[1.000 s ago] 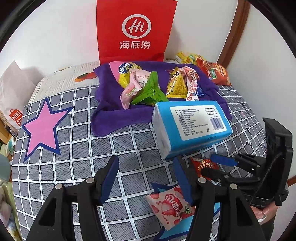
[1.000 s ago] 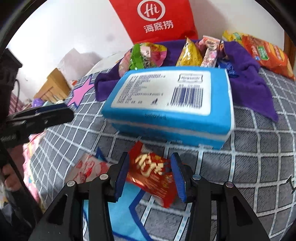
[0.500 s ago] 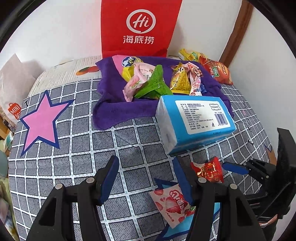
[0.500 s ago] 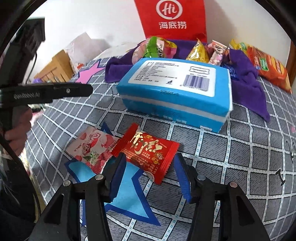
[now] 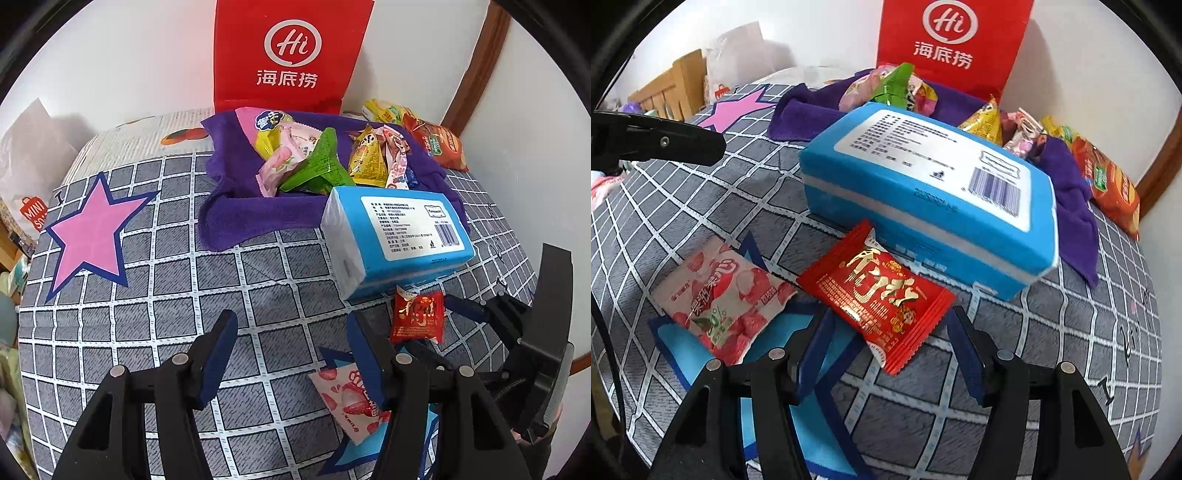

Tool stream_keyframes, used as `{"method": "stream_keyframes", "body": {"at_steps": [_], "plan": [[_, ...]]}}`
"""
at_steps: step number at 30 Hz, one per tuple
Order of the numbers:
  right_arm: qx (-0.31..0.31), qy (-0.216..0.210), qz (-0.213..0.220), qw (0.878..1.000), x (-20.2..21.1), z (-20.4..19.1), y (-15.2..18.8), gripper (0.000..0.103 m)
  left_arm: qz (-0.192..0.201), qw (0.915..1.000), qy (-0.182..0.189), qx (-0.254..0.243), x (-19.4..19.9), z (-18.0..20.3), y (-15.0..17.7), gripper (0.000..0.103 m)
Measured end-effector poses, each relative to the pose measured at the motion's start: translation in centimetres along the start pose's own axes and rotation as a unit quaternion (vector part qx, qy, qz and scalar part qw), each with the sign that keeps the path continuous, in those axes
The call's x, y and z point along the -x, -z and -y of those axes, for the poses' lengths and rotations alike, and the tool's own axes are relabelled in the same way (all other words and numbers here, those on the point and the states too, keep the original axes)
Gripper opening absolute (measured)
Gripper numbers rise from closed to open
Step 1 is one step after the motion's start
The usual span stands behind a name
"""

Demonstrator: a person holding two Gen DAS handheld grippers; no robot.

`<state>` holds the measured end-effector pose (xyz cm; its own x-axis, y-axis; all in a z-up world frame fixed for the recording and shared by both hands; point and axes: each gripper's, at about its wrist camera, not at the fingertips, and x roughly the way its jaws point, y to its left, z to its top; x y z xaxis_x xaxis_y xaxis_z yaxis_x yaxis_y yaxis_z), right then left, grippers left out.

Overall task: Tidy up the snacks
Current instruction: 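Grasp the red candy packet with the right tool while the left tool grasps the strawberry-print packet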

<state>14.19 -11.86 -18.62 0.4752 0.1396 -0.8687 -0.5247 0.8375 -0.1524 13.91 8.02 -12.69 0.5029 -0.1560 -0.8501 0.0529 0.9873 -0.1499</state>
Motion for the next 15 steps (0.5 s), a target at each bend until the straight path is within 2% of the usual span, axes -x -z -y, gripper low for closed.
{"method": "stream_keyframes", "body": {"at_steps": [1,3,7,8,9,10,15], "plan": [[0.006,0.002,0.002,1.0,-0.1,-0.1,-0.1,0.071,0.0,1.0,0.0,0.0,0.0,0.0,0.0,0.059],[0.02,0.01,0.013,1.0,-0.4,-0.6,-0.6,0.074,0.0,1.0,0.002,0.0,0.0,-0.1,0.0,0.059],[0.03,0.002,0.035,0.999,-0.9,-1.1,-1.1,0.074,-0.003,1.0,0.003,0.001,-0.2,0.0,0.2,0.059],[0.028,-0.006,0.037,0.999,-0.9,-1.1,-1.1,0.071,-0.004,1.0,0.002,-0.001,-0.2,0.1,0.3,0.059],[0.023,-0.021,0.042,0.999,-0.9,-1.0,-1.0,0.057,-0.006,1.0,0.002,-0.002,-0.3,0.1,0.4,0.059],[0.021,-0.032,0.044,0.998,-0.9,-1.0,-1.0,0.051,-0.007,1.0,0.001,-0.002,-0.3,0.1,0.5,0.059],[0.012,-0.031,0.055,0.998,0.0,-1.0,0.2,0.05,-0.013,0.9999,0.0,-0.003,-0.5,0.4,0.9,0.059]]}}
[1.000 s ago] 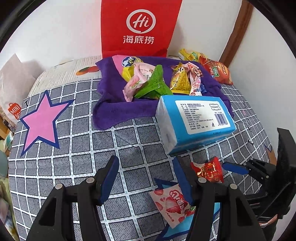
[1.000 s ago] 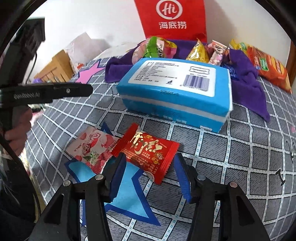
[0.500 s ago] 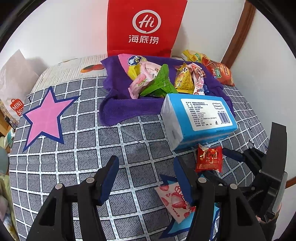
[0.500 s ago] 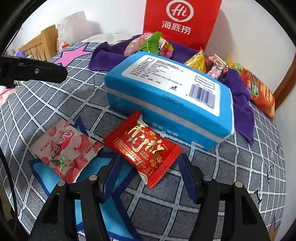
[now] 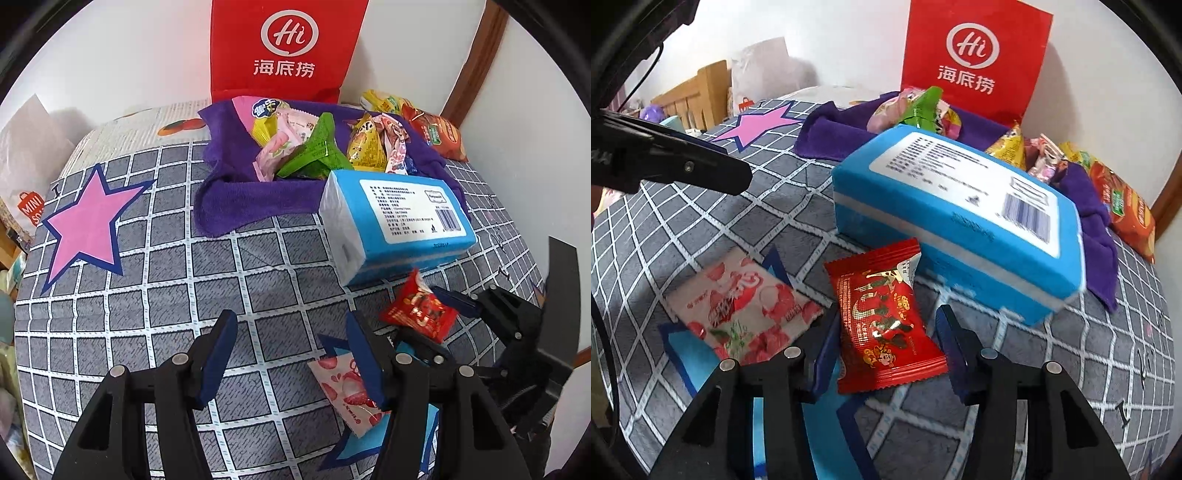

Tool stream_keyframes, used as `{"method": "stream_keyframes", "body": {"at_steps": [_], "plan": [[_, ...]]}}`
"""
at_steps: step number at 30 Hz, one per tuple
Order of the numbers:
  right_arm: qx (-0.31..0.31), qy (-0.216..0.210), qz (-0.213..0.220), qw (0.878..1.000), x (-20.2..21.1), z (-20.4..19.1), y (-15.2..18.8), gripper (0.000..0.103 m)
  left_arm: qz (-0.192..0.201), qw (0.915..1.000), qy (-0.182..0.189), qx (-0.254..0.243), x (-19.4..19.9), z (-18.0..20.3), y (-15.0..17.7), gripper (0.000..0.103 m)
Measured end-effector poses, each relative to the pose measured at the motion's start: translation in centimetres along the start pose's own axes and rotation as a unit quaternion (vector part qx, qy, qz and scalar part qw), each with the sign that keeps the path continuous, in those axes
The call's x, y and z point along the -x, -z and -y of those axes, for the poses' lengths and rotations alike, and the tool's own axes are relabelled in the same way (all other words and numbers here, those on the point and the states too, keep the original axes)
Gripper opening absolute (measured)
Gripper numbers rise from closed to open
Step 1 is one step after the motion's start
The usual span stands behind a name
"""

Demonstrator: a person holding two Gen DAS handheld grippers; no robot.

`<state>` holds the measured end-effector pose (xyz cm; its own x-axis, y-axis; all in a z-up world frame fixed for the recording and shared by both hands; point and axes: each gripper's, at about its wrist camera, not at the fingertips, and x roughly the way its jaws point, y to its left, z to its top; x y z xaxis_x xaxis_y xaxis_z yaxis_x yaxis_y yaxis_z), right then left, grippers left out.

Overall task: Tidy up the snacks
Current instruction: 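Grasp the red candy packet with the right tool while the left tool grasps the strawberry-print packet, then carry the red packet with the right tool while the left tool carries the strawberry packet over the towel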

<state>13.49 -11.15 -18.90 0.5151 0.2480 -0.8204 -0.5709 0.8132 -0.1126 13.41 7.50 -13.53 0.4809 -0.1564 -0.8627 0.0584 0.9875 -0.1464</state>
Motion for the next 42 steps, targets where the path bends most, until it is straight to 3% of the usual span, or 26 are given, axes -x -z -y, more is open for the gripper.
{"method": "stream_keyframes", "body": {"at_steps": [7,16,21,27,33,42], "plan": [[-0.049,0.008,-0.005,0.999,2.2,1.9,2.5,0.05,-0.018,0.9998,0.008,-0.008,-1.2,1.6,1.0,0.059],[-0.13,0.017,-0.015,0.991,3.5,5.3,5.2,0.05,-0.062,0.9965,0.055,0.016,-3.5,2.4,3.8,0.062],[-0.139,0.018,-0.007,0.99,3.7,5.3,5.9,0.05,-0.064,0.9973,0.035,-0.004,-3.8,4.4,4.2,0.067],[-0.148,0.014,-0.002,0.989,4.1,5.5,6.3,0.05,-0.038,0.9961,-0.034,-0.072,-4.5,7.6,5.3,0.068],[-0.157,0.017,0.001,0.988,4.5,5.6,6.8,0.05,-0.027,0.9974,-0.018,-0.065,-3.9,7.8,5.5,0.037],[-0.176,0.023,0.006,0.984,5.2,6.7,7.0,0.05,-0.026,0.9986,0.011,-0.046,-2.8,6.7,5.4,0.031]]}}
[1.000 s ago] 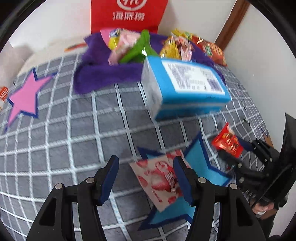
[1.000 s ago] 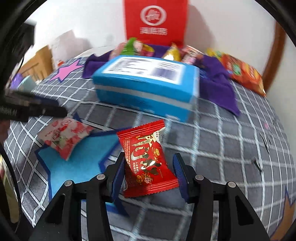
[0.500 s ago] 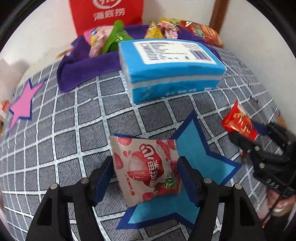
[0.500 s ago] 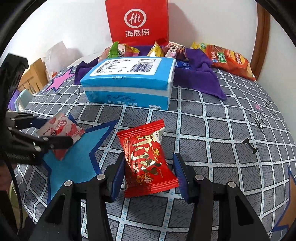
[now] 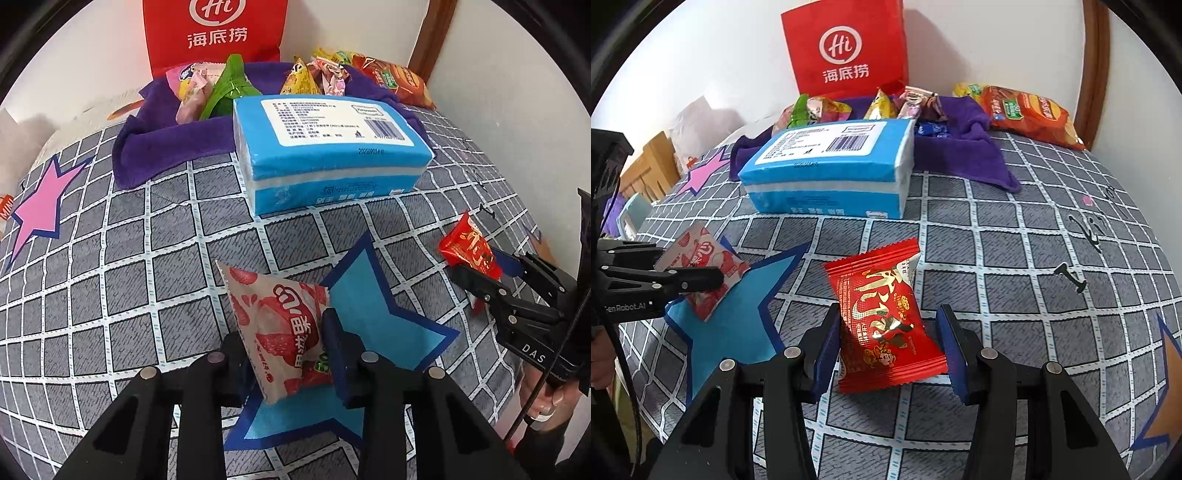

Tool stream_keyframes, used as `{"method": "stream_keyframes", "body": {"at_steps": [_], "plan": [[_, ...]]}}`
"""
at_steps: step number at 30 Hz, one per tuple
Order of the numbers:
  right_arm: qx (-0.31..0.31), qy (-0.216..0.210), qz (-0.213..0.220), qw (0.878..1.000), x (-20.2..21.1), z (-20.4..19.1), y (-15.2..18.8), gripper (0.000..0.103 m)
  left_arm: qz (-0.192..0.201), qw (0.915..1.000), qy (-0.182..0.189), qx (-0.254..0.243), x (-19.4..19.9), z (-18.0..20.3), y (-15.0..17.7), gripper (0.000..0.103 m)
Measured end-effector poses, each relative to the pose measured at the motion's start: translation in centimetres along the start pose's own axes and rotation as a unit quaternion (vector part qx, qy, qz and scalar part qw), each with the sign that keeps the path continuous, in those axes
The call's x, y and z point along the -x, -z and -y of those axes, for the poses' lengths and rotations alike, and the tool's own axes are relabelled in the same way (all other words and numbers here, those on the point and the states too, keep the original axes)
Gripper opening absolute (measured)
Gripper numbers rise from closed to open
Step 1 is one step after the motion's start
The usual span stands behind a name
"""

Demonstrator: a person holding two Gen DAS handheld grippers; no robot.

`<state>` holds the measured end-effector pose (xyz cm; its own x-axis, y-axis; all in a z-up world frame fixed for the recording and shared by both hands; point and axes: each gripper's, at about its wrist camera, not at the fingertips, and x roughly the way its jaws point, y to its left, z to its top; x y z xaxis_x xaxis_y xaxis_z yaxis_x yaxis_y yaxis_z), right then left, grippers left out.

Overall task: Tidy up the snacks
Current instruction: 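Carry the red packet with the right tool while the left tool carries the strawberry packet over the towel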

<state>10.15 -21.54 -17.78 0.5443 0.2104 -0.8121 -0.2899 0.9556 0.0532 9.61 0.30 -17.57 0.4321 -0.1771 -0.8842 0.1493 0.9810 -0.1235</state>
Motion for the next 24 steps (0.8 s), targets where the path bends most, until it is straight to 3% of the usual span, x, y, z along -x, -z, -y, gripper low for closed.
{"method": "stream_keyframes", "body": {"at_steps": [14,24], "plan": [[-0.002,0.006,0.03,1.0,2.1,0.4,-2.7,0.05,0.029,0.9993,0.02,0.017,2.7,-1.0,-1.6,0.027],[0.002,0.02,0.047,0.999,3.9,0.3,-7.2,0.05,0.057,0.9977,0.029,0.023,5.2,-1.5,-4.3,0.027]]}}
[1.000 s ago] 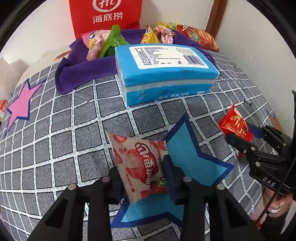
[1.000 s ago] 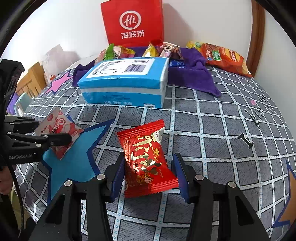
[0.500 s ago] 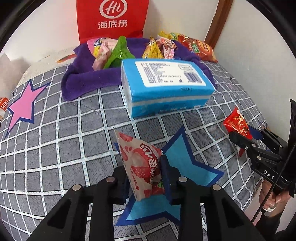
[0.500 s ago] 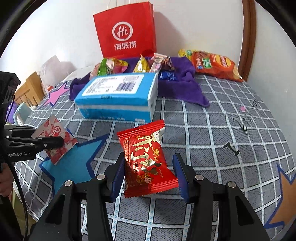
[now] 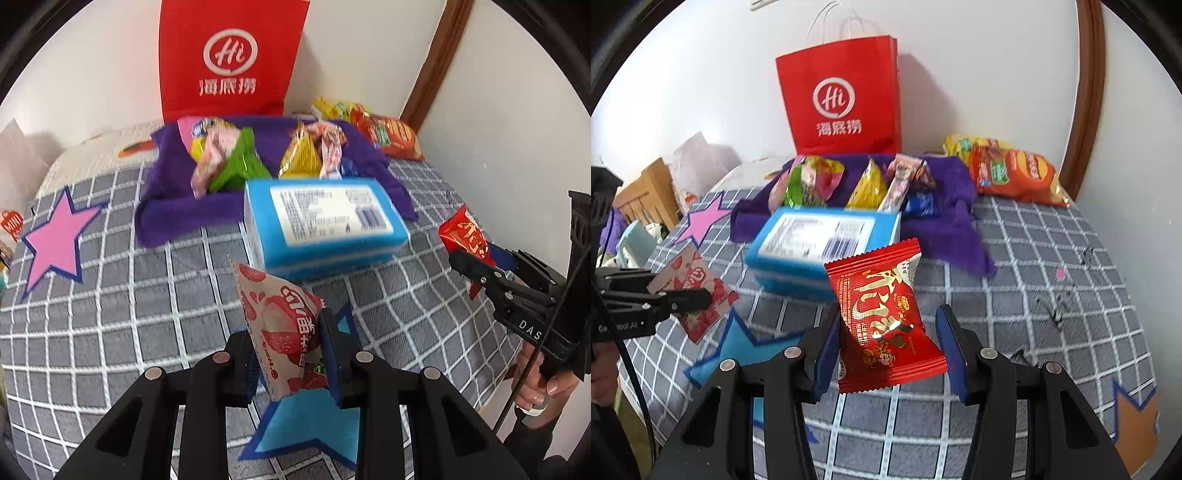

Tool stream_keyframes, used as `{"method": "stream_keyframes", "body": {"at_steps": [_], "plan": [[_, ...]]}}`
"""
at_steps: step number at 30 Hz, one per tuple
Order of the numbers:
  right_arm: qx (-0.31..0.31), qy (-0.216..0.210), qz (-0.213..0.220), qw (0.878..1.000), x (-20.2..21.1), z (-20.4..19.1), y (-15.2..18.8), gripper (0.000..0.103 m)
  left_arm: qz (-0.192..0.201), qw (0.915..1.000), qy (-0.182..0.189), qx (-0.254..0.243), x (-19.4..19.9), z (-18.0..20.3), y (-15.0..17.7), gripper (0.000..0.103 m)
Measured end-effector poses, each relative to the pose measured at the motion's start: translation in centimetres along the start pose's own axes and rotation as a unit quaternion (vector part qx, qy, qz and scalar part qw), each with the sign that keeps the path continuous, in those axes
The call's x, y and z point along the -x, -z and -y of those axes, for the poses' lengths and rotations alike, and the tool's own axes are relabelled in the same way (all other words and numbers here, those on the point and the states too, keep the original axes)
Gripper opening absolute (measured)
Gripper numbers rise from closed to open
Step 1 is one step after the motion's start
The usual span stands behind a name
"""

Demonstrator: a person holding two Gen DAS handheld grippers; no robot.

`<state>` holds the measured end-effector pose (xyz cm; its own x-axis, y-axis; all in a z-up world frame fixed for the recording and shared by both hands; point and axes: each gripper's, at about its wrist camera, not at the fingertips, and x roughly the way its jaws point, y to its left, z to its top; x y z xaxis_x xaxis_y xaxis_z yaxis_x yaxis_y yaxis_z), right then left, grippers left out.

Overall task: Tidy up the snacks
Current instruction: 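Carry the red packet with the right tool while the left tool carries the strawberry packet over the towel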

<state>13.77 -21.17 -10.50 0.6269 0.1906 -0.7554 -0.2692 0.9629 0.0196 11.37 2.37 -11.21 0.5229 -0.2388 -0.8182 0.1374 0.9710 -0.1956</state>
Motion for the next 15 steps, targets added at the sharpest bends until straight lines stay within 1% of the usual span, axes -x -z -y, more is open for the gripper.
{"method": "stream_keyframes", "body": {"at_steps": [5,8,12,15], "plan": [[-0.002,-0.007,0.022,1.0,1.1,-0.1,-3.2,0.05,0.021,0.9998,-0.003,0.003,1.1,-0.3,-2.6,0.027],[0.002,-0.001,0.039,0.999,1.6,-0.1,-5.5,0.05,0.034,0.9994,-0.009,0.003,1.5,-0.7,-4.3,0.027],[-0.002,0.007,0.047,0.999,1.6,0.1,-8.3,0.05,0.056,0.9979,-0.031,-0.004,2.2,-0.8,-6.9,0.027],[-0.005,0.008,0.054,0.999,1.5,0.3,-10.5,0.05,0.068,0.9972,-0.031,-0.005,2.3,-1.1,-8.8,0.027]]}}
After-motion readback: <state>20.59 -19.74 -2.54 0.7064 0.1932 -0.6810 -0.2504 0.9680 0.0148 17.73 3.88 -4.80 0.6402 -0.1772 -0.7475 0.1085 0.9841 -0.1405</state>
